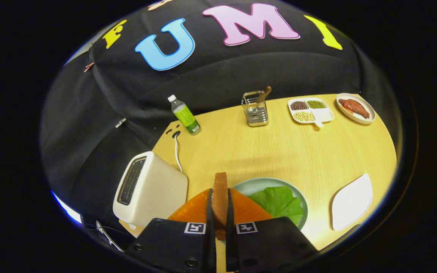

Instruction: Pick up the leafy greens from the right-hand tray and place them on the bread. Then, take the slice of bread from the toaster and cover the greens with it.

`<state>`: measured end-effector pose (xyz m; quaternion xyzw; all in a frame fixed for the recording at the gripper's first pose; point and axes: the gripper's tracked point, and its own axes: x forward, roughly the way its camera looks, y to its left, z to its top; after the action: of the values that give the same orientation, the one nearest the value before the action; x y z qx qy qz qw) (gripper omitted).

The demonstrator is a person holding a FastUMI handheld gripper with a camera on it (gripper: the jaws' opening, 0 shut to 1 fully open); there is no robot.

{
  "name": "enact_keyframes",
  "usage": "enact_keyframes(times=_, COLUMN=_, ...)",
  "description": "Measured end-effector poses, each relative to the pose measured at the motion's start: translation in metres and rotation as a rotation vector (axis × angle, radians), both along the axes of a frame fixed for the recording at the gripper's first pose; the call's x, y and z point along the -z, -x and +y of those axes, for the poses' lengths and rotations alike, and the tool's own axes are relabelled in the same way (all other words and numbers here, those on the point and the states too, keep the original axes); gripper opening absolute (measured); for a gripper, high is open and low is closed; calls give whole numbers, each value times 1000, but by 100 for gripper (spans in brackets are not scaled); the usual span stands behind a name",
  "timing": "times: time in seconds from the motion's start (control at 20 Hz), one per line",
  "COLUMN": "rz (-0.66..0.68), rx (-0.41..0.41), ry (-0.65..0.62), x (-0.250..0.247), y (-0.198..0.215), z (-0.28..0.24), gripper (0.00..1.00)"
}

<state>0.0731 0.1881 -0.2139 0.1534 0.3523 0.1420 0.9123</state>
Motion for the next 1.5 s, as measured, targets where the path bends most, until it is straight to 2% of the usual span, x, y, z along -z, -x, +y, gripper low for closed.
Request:
enact_keyframes(times=0.25, rz=22, rx=31, ry=-19, x=24, y=-3, z=-28, gripper=14)
enact_keyframes(times=0.45, rz=45, rx=53, ry=16, x=45, y=-6, z=-55, gripper=14)
enact_keyframes(times=0.6, rz=63, rx=87, ry=18, x=55, y=-6, z=-68, gripper=19)
enact_keyframes(times=0.75, rz=52, rx=86, ry=56, x=63, y=-6, z=-77, gripper=32)
enact_keyframes(times=0.9, rz=37, rx=96, ry=102, x=61, y=-5, z=-90, gripper=60)
enact_keyframes(times=1.0, rz=33, rx=105, ry=121, x=56, y=-3, z=-103, gripper=95)
enact_keyframes(times=1.05, rz=23, rx=115, ry=130, x=53, y=-4, z=-107, gripper=100)
enact_keyframes(times=1.2, rz=-48, rx=135, ry=176, x=20, y=-6, z=-132, gripper=99)
enact_keyframes(times=1.35, rz=-159, rx=144, ry=215, x=-33, y=-2, z=-159, gripper=99)
enact_keyframes(times=1.5, rz=-260, rx=149, ry=200, x=-92, y=1, z=-175, gripper=99)
